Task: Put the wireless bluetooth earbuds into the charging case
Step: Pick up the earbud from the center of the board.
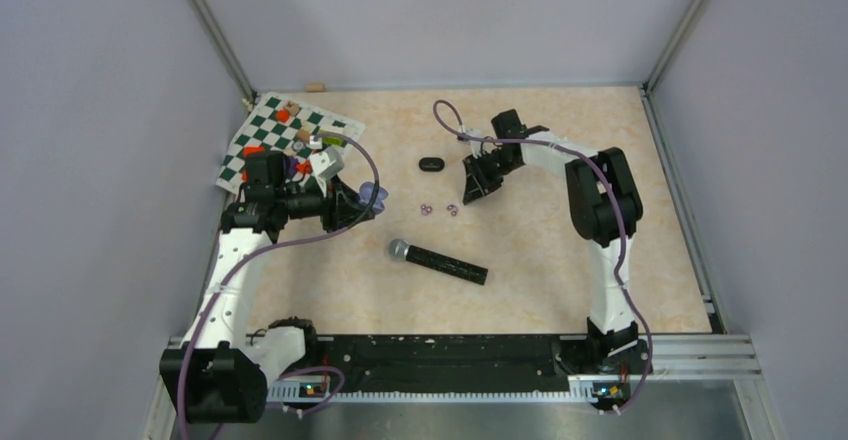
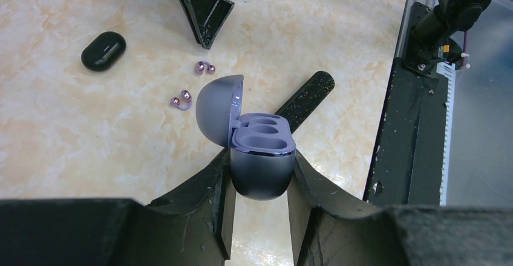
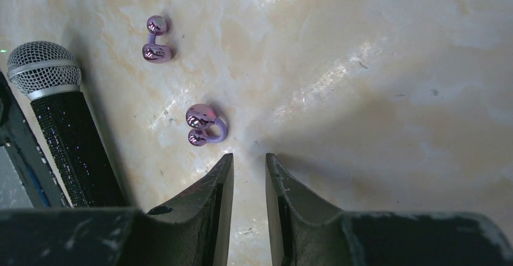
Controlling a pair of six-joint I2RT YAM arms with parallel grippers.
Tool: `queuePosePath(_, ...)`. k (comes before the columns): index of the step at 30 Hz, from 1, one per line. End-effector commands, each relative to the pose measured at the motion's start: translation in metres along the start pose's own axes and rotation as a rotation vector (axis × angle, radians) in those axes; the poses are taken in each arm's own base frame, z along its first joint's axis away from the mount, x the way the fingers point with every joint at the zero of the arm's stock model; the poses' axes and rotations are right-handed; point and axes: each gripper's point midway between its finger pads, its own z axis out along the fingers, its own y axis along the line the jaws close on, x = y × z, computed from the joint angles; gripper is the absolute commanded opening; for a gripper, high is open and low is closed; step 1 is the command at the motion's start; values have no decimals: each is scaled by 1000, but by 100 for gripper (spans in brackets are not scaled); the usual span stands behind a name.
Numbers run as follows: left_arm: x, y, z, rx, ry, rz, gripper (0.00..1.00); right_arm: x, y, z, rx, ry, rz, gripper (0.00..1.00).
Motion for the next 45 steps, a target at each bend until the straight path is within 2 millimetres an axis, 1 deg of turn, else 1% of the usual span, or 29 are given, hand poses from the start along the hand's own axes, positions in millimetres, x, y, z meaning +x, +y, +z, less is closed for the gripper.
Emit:
queuePosePath(1,-8,-5,-2,14,-30,39,0,-13,6,7,-48,-33,17,25)
queuePosePath(7,-8,-5,-2,15,-31,39,0,-13,3,12,-46,-34,44,23)
queuePosePath(14,-8,-5,-2,14,-31,39,0,-12,0,17,-27,-34,57,23)
queuePosePath(22,-8,-5,-2,13,-32,40,0,-12,-1,25,0,-21,52,22)
queuePosePath(30,-8,-5,-2,13,-32,42,0,-11,-3,29,29,-9,42,22)
queuePosePath(40,-9,-5,-4,10,-36,45,0,-7,0,33,40,12,16,22)
queuePosePath(45,-8,-5,-4,9,-37,44,0,-5,6,35,33,30,-9,22)
